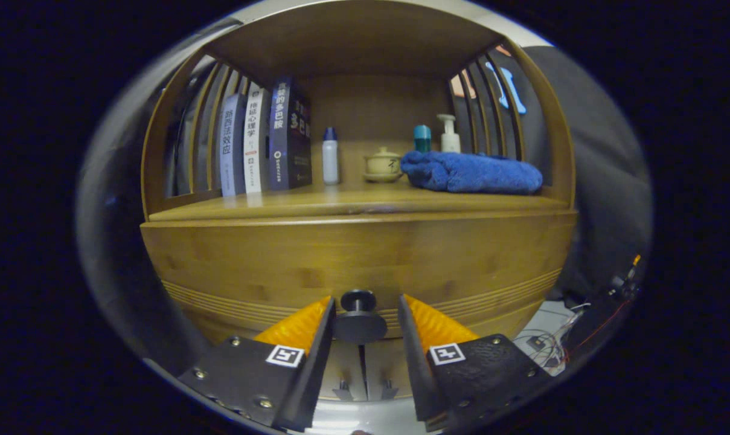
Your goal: Pull open the drawer, take out the items inside it, and place them on the countertop above the cabinet.
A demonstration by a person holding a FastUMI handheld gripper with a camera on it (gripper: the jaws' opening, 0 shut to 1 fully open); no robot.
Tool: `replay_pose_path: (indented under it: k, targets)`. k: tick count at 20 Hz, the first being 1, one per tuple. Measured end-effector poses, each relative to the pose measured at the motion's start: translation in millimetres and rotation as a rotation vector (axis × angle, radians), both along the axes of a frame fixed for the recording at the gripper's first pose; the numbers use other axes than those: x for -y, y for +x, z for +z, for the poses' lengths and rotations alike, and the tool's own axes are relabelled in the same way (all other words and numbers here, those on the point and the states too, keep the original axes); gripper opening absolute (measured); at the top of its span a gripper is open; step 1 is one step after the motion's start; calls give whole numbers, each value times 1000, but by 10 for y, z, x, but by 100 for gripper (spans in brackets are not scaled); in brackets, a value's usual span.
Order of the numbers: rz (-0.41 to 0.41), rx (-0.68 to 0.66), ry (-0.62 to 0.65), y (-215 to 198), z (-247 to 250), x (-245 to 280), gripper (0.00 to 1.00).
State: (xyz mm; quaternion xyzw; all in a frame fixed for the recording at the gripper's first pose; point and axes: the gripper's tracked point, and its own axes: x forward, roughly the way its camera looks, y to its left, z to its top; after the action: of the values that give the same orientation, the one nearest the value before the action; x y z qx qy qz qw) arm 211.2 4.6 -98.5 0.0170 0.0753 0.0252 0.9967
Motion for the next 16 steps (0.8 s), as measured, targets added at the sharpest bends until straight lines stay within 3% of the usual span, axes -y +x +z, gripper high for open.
replay_pose_path:
  k: [3,9,16]
  targets:
    - [7,52,-39,8,14,-14,43]
    - [27,11,-45,-165,-28,-9,29]
    - [7,35,4,-828,-59,34,28]
